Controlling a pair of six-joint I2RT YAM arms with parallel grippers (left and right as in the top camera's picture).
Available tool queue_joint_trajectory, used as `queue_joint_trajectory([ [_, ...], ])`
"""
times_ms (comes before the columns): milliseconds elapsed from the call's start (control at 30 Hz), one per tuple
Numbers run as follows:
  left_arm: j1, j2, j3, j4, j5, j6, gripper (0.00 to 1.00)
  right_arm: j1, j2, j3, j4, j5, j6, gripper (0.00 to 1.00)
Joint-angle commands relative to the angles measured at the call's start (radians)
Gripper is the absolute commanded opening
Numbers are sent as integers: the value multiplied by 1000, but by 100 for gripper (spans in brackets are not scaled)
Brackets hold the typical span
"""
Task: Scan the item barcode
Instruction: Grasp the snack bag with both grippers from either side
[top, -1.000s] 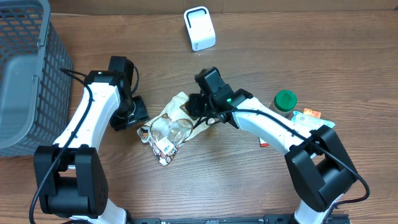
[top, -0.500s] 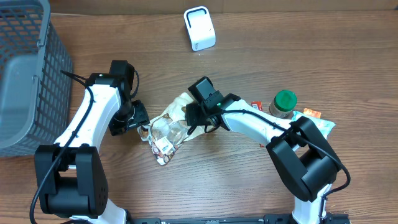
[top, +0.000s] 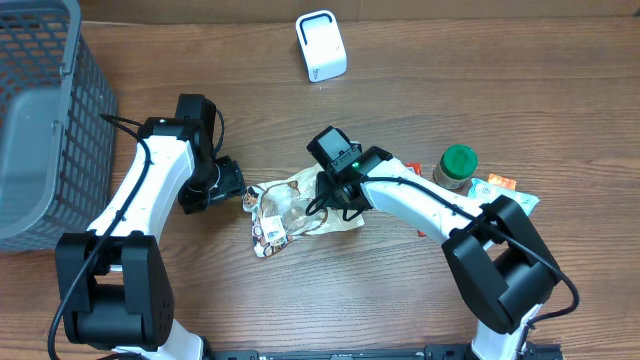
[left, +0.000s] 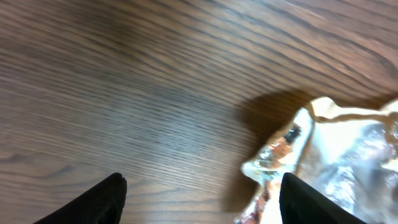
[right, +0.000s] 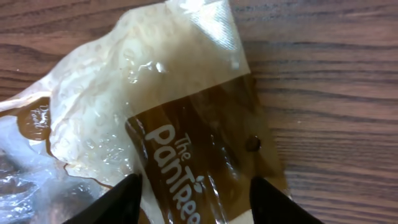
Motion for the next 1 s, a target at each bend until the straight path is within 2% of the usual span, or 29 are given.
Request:
queue_joint_trajectory([
  [0,0,-6,60,-24,116,64,70,-14,-55,11,-21,-36,-10,58],
  [67,0,-6,77,-51,195,100,71,-30,-63,42,-69,-56,-37,59],
  [133,0,-6,79,-72,255,127,73,-49,-67,83,-130,-79,-74,65],
  [267,-21,-6,45,-86,251,122,74,-86,-67,117,-188,-201,-177,73],
  [367,-39,-6,-13,-31,217,98,76,-102,-66,115,-196,-241,-244,74],
  [600,-78,-6,-143,149,250,48,77,-103,-66,100,-186,-241,-295,77],
  [967,-87,-6,-211,254,248,9,76,-103,-65,51,-138,-242,-294,77],
])
